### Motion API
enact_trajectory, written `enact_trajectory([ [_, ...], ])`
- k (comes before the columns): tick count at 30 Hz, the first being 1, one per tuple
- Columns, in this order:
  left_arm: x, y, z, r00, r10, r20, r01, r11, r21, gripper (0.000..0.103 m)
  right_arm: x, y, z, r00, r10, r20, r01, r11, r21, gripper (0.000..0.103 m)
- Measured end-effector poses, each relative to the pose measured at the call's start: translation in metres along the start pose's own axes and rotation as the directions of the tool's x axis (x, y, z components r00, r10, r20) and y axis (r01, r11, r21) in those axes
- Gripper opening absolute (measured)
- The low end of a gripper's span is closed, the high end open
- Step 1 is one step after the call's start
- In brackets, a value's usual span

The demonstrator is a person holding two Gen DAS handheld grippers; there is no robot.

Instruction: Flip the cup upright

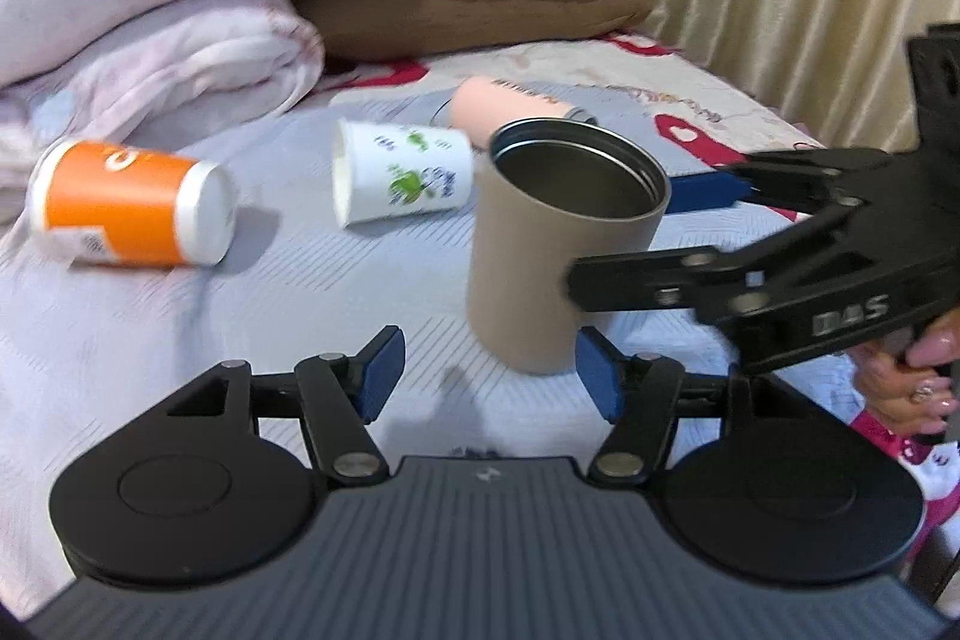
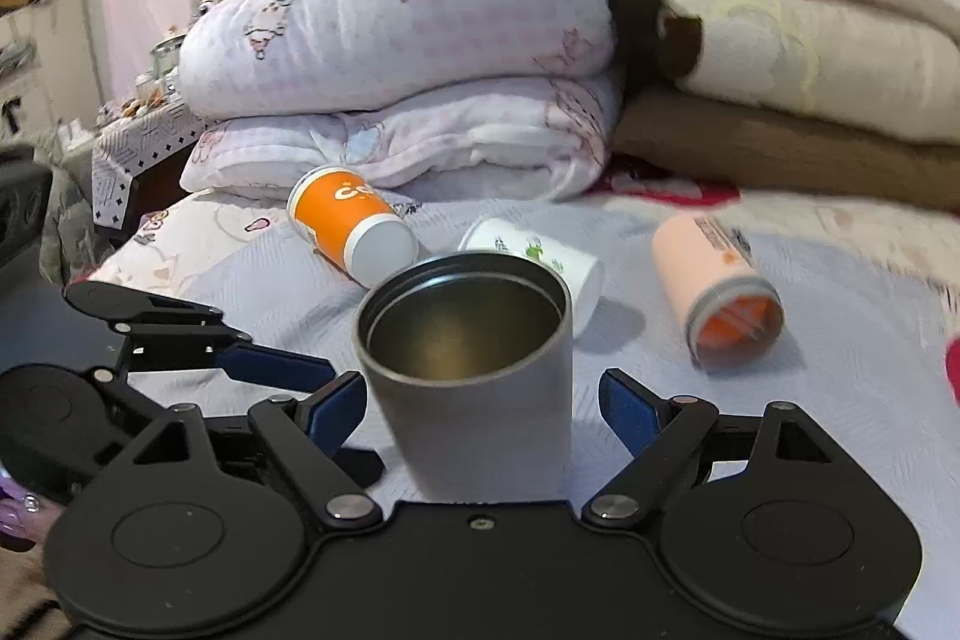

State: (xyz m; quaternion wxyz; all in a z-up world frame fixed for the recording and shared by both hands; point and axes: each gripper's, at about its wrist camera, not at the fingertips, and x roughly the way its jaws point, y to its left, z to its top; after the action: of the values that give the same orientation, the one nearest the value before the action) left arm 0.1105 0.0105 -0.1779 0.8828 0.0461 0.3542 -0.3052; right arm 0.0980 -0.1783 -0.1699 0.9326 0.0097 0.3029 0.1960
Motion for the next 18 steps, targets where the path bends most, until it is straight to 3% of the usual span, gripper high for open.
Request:
enact_trajectory([
  [7,-0.043,-0.003,0.017,0.999,0.049,-0.012,-0.050,0.992,-0.115,0.063,-0.043,-0.005,0.011,1.000,0.010,0.014,-0.011,0.993,0.118,0.088],
  [11,-0.064,-0.004,0.024,0.995,0.084,-0.053,-0.092,0.979,-0.182,0.079,-0.071,-0.005,0.025,0.999,-0.015,0.034,0.010,0.990,0.139,0.088],
  [15,-0.088,-0.004,0.031,0.991,0.098,-0.092,-0.118,0.962,-0.246,0.082,-0.100,0.003,0.037,0.997,-0.065,0.045,0.061,0.993,0.100,0.088],
  [18,-0.105,-0.011,0.036,0.980,0.165,-0.115,-0.188,0.956,-0.226,0.087,-0.117,0.012,0.044,0.997,-0.058,0.054,0.054,0.996,0.074,0.088],
])
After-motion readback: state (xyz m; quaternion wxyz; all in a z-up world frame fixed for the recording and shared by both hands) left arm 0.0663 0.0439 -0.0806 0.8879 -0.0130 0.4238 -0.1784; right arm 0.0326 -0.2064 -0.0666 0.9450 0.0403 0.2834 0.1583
